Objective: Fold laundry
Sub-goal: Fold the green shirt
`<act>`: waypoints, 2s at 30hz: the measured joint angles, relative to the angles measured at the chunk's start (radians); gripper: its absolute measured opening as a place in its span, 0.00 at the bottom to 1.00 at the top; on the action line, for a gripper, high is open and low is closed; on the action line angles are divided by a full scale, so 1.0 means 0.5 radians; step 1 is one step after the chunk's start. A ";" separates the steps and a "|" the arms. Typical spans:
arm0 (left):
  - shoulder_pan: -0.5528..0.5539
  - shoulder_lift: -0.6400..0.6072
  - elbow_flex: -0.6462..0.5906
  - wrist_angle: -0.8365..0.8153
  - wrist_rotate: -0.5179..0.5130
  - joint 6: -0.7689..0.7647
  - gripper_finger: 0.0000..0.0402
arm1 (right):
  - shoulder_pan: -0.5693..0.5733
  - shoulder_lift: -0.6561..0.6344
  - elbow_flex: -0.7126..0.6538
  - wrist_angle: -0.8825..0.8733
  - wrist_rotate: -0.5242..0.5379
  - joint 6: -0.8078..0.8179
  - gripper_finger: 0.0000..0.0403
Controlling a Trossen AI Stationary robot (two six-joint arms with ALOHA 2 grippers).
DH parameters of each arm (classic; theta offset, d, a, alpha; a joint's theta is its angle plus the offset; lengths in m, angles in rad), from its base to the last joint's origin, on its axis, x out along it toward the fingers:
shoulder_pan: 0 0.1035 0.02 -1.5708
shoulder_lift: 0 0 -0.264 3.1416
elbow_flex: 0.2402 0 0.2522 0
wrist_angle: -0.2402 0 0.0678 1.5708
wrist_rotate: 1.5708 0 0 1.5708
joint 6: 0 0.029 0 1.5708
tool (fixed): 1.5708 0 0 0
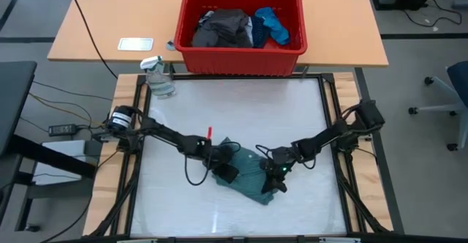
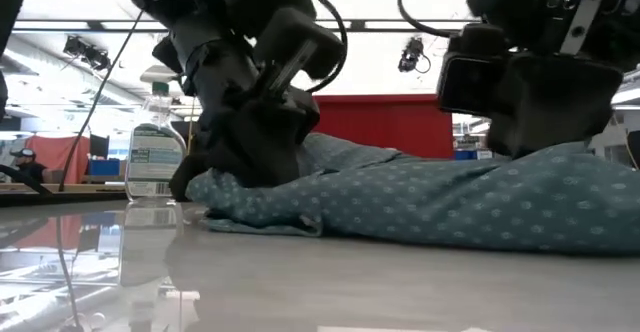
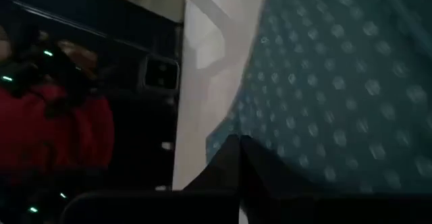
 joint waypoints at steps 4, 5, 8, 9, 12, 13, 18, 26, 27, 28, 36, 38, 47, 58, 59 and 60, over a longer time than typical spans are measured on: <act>0.000 -0.123 0.083 0.012 0.007 0.106 0.03 | 0.021 -0.295 0.001 0.007 0.100 -0.050 0.02; 0.000 -0.170 0.100 0.019 -0.021 0.173 0.03 | 0.036 -0.361 0.005 -0.003 0.166 -0.159 0.02; -0.007 -0.335 0.104 0.005 -0.170 0.320 0.03 | 0.081 -0.489 0.002 -0.084 0.486 -0.643 0.02; -0.007 -0.396 0.104 -0.027 -0.228 0.357 0.03 | 0.091 -0.506 0.004 -0.099 0.596 -0.830 0.02; -0.024 -0.558 0.104 -0.114 -0.451 0.471 0.03 | 0.062 -0.436 0.008 -0.077 0.837 -1.253 0.02; -0.035 -0.596 0.103 -0.138 -0.540 0.500 0.03 | 0.032 -0.376 0.006 -0.062 0.876 -1.341 0.03; -0.120 -0.759 0.104 -0.130 -0.786 0.604 0.03 | -0.078 -0.056 0.094 0.140 0.893 -1.677 0.03; -0.357 -0.792 0.104 -0.140 -0.808 0.633 0.03 | -0.107 0.556 0.149 0.738 0.846 -1.714 0.02; -0.392 -0.791 0.104 -0.148 -0.821 0.628 0.03 | -0.117 0.642 0.151 0.866 0.835 -1.661 0.02; -0.421 -0.791 0.104 -0.158 -0.836 0.609 0.03 | -0.122 0.718 0.150 0.993 0.829 -1.613 0.02; -0.557 -0.790 0.104 -0.335 -0.909 0.478 0.03 | -0.081 1.150 0.064 1.818 1.167 -1.498 0.01; -0.558 -0.789 0.104 -0.397 -0.908 0.477 0.03 | -0.070 1.156 0.016 1.826 1.314 -1.483 0.01; -0.416 -0.788 0.103 -0.550 -0.866 0.651 0.03 | -0.215 0.941 -0.319 1.820 1.827 -1.557 0.01; -0.155 -0.821 0.103 -0.616 -0.629 0.962 0.03 | -0.536 0.805 -0.783 1.823 2.609 -1.083 0.01; -0.147 -0.831 0.103 -0.640 -0.629 0.977 0.03 | -0.541 0.805 -0.818 1.823 2.715 -1.042 0.01; -0.142 -0.837 0.103 -0.645 -0.625 0.991 0.03 | -0.546 0.803 -0.850 1.823 2.810 -1.018 0.01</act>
